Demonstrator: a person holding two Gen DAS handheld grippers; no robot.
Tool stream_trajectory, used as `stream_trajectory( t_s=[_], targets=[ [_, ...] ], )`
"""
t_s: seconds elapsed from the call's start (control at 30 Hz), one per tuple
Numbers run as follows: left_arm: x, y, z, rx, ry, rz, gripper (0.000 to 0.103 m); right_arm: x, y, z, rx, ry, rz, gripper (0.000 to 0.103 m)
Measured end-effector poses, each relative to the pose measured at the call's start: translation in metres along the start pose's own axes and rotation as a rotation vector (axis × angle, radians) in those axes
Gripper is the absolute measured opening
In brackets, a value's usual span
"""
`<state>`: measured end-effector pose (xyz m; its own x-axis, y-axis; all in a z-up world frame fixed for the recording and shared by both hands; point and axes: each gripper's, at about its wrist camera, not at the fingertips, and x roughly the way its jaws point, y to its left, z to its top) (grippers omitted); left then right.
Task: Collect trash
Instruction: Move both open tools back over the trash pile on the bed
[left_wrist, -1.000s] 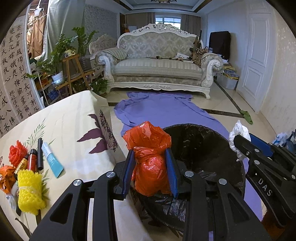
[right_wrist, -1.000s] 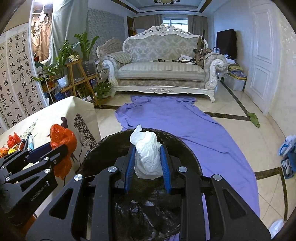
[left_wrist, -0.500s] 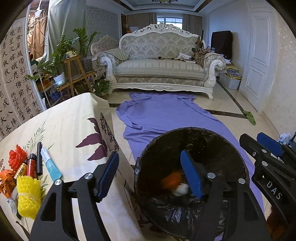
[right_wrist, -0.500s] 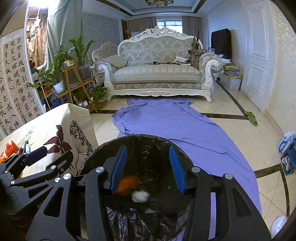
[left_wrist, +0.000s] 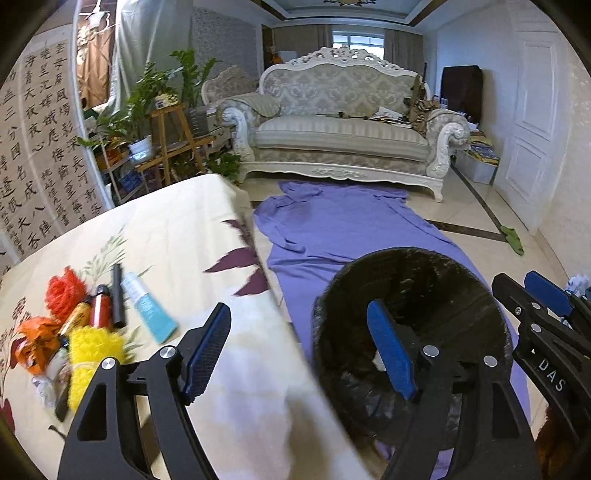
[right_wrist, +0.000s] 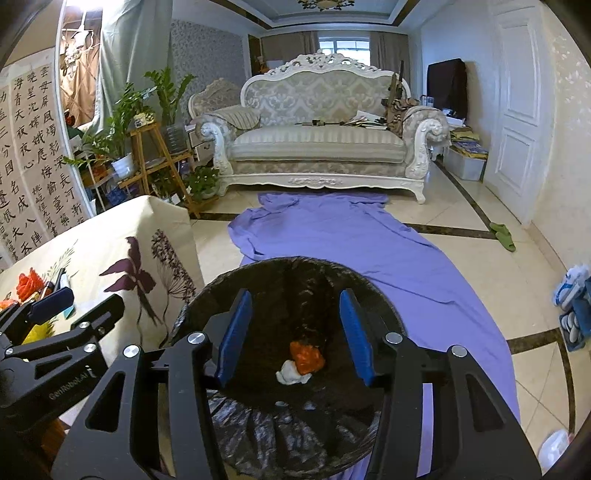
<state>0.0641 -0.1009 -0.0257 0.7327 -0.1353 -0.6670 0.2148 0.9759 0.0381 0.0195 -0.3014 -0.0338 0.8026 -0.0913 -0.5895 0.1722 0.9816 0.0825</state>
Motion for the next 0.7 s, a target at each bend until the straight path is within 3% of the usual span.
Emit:
stream_trajectory(
  t_s=[0.17, 0.23, 0.7],
  targets=[
    [-0.013, 0.025, -0.007, -0.029, -0.003, 0.041, 0.075, -0.005, 0.020, -0.006, -0.032, 0.009, 0.035, 0.050],
    [-0.018, 0.033, -0.009, -0.038, -0.005, 0.057, 0.076, -0.008, 0.037, -0.006, -0.046, 0.009, 0.049, 0.056],
    [-0.055, 0.123, -0.037, -0.155, -0.011, 0.198, 0.077, -0.026, 0.126, -0.015, -0.172, 0.022, 0.191, 0.057]
  ],
)
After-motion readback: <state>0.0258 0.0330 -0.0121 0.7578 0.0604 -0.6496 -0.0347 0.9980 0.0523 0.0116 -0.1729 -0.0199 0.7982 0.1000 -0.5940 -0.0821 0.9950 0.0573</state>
